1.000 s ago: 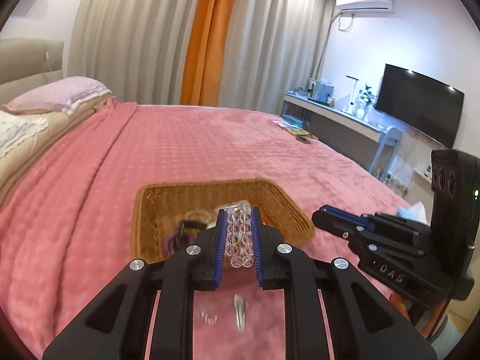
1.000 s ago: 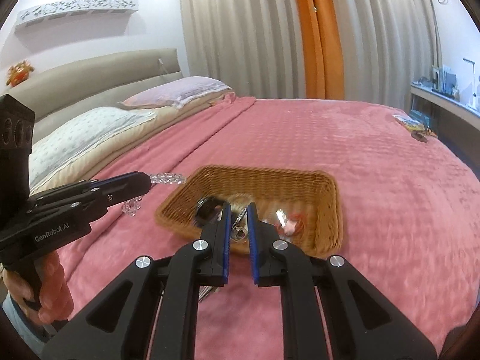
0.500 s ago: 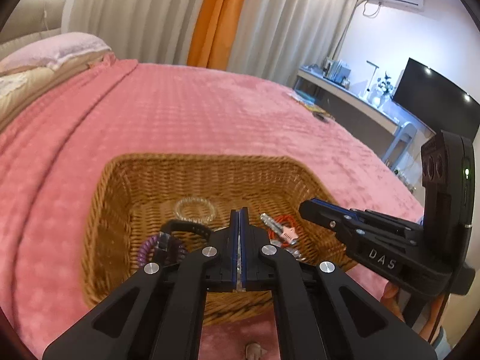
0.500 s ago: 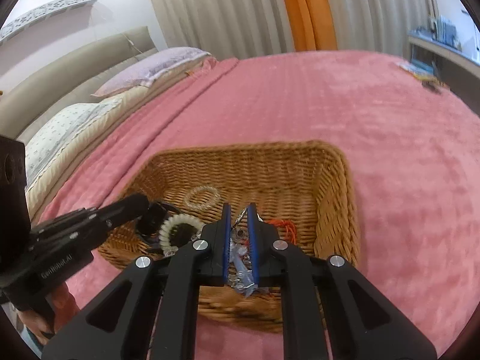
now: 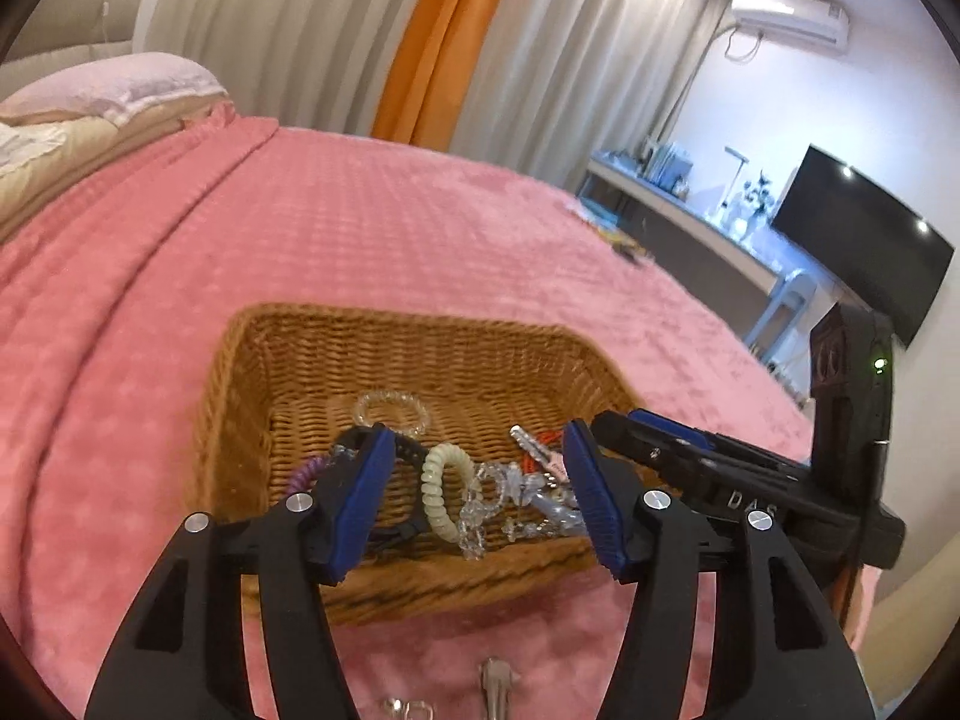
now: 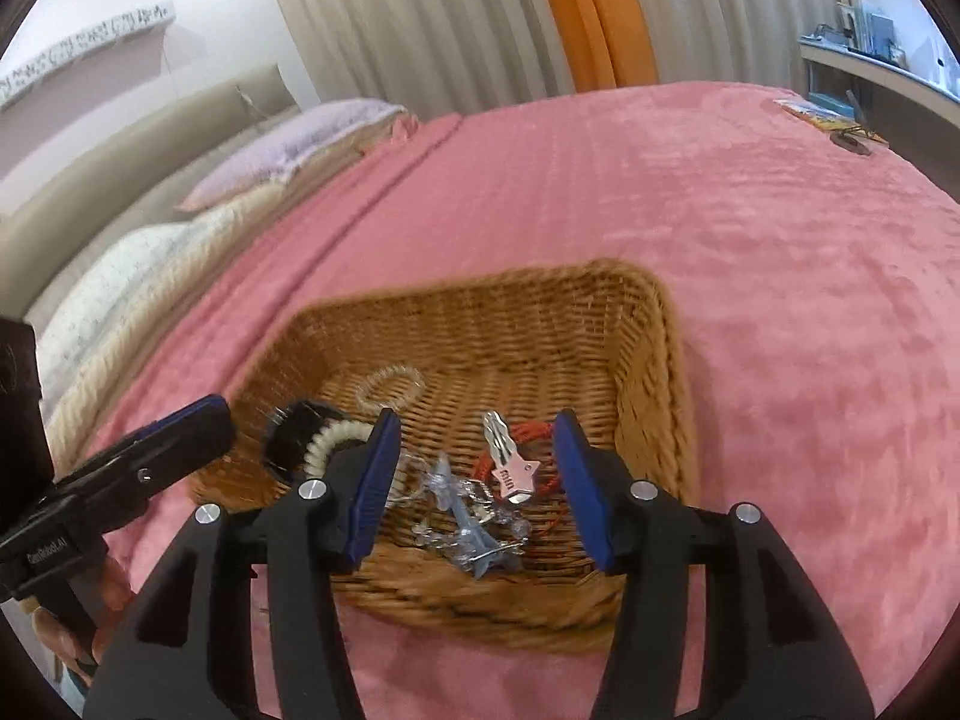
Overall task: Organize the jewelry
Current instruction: 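Grasp the small silver ring charm with the left tool while the right tool grasps the silver hair clip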
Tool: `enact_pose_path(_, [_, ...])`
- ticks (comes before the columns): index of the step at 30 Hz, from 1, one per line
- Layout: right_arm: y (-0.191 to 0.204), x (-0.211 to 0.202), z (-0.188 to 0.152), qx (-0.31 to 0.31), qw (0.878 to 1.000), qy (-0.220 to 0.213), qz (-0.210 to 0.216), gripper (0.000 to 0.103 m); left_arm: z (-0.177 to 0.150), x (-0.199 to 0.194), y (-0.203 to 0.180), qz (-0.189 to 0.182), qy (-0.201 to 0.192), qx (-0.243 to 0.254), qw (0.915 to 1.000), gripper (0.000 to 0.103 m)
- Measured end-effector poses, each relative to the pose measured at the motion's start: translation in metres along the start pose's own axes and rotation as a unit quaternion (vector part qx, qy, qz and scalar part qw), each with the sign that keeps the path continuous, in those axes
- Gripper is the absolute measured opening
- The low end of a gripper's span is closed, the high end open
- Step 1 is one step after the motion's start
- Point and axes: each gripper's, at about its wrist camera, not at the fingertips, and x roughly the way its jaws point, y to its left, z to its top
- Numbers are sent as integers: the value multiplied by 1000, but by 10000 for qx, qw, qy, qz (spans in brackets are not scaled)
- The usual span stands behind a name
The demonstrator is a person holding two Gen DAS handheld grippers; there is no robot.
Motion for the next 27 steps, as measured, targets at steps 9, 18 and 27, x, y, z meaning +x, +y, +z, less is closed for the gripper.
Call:
enact_pose_path(9, [48, -62, -31, -344, 9989, -278, 145, 50, -14, -84, 7, 41, -547, -190, 9983, 58])
enact_pose_path(18, [82, -60, -85, -512, 9986, 148, -23, 50, -51, -116, 8, 131, -444, -102, 9989, 58])
enact_pose_path(27, [85, -24, -123, -339, 9965, 748, -167, 48, -101, -85, 36, 311, 183, -255, 9990, 58])
